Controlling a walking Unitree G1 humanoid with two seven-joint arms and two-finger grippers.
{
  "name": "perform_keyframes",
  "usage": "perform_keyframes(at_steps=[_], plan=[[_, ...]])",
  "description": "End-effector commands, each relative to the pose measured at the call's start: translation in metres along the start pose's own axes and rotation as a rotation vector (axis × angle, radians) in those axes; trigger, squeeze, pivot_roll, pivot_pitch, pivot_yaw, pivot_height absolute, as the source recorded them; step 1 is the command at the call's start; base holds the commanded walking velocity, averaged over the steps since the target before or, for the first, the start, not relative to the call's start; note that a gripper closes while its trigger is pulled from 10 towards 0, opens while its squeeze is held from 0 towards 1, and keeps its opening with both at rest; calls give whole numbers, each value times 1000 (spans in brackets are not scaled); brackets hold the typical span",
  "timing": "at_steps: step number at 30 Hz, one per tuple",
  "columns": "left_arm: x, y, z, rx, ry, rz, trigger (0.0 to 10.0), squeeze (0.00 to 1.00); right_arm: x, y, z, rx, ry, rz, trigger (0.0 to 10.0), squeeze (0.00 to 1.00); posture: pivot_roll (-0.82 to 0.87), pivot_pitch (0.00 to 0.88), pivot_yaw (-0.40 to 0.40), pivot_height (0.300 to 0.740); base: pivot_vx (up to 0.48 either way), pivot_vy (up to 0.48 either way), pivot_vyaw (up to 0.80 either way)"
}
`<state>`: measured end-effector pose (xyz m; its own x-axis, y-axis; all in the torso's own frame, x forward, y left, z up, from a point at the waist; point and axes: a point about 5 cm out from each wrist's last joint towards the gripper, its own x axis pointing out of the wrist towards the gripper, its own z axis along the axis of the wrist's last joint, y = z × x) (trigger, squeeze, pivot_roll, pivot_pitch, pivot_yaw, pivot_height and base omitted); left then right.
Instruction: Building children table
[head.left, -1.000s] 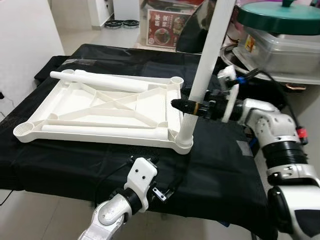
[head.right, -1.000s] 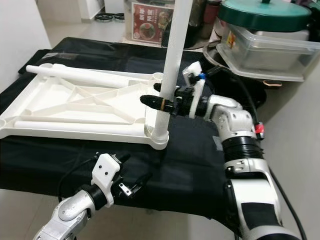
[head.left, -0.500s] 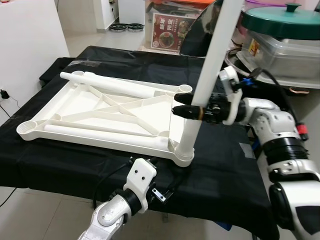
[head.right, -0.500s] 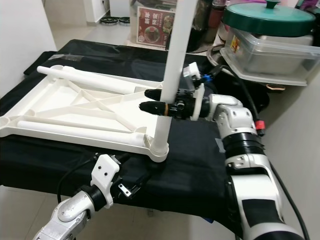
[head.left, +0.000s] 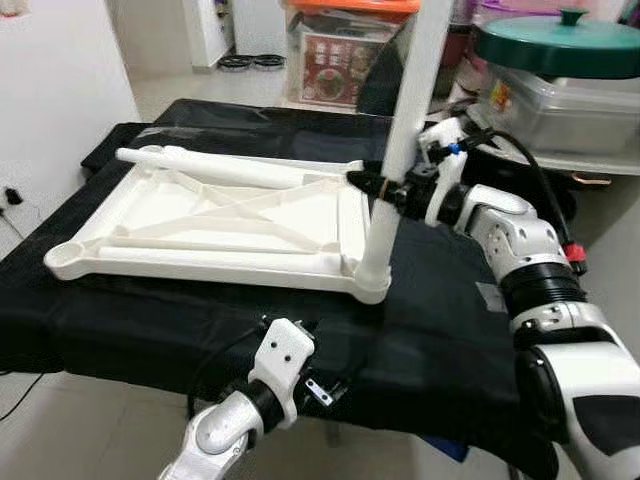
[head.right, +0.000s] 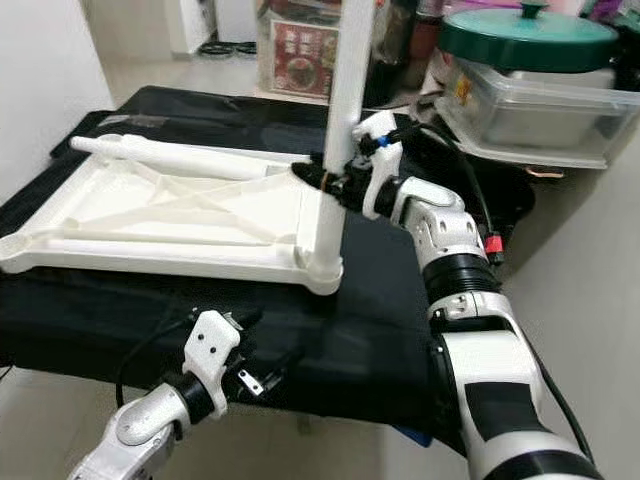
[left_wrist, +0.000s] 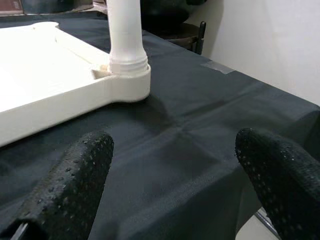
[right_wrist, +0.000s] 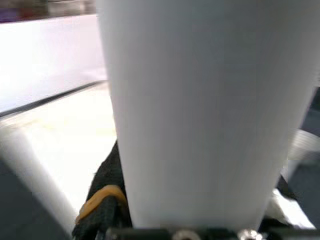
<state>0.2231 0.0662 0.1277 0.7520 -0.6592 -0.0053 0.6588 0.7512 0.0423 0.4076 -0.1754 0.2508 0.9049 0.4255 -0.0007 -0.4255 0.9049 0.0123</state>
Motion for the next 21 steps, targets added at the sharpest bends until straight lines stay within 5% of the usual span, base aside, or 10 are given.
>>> perform_keyframes(at_steps=[1, 5, 11, 12, 14, 15, 16, 18, 19, 21], plan=[[-1, 1, -5, 5, 30, 1, 10000, 0, -8, -22, -32, 81, 122, -390, 0, 0, 136, 64, -70, 740, 0, 0, 0], [0, 2, -5, 10, 33, 2, 10000, 0, -18, -25, -43, 127, 103, -679, 0, 0, 140, 63, -75, 740, 0, 0, 0], [0, 2, -5, 12, 34, 4, 10000, 0, -22, -14, -44, 146, 69, -810, 0, 0, 139, 64, -74, 740, 0, 0, 0], [0, 2, -5, 13, 34, 5, 10000, 0, -17, -1, -42, 171, 68, -789, 4549, 0, 136, 65, -74, 740, 0, 0, 0], [0, 2, -5, 13, 34, 5, 10000, 0, -13, 9, -41, 187, 69, -762, 4549, 0, 136, 65, -74, 740, 0, 0, 0], [0, 2, -5, 12, 34, 5, 10000, 0, -2, 23, -38, 226, 67, -657, 10000, 0, 133, 64, -74, 740, 0, 0, 0], [0, 2, -5, 11, 34, 5, 10000, 0, 7, 34, -36, 239, 69, -539, 10000, 0, 133, 61, -76, 740, 0, 0, 0], [0, 2, -5, 11, 34, 5, 10000, 0, 7, 34, -36, 239, 69, -539, 10000, 0, 133, 61, -76, 740, 0, 0, 0], [0, 1, -5, 11, 34, 5, 10000, 0, 15, 42, -32, 260, 51, -403, 10000, 1000, 133, 61, -80, 740, 0, 0, 0], [1, 1, -5, 10, 34, 6, 10000, 0, 19, 46, -28, 244, 31, -278, 10000, 1000, 133, 59, -81, 740, 0, 0, 0]])
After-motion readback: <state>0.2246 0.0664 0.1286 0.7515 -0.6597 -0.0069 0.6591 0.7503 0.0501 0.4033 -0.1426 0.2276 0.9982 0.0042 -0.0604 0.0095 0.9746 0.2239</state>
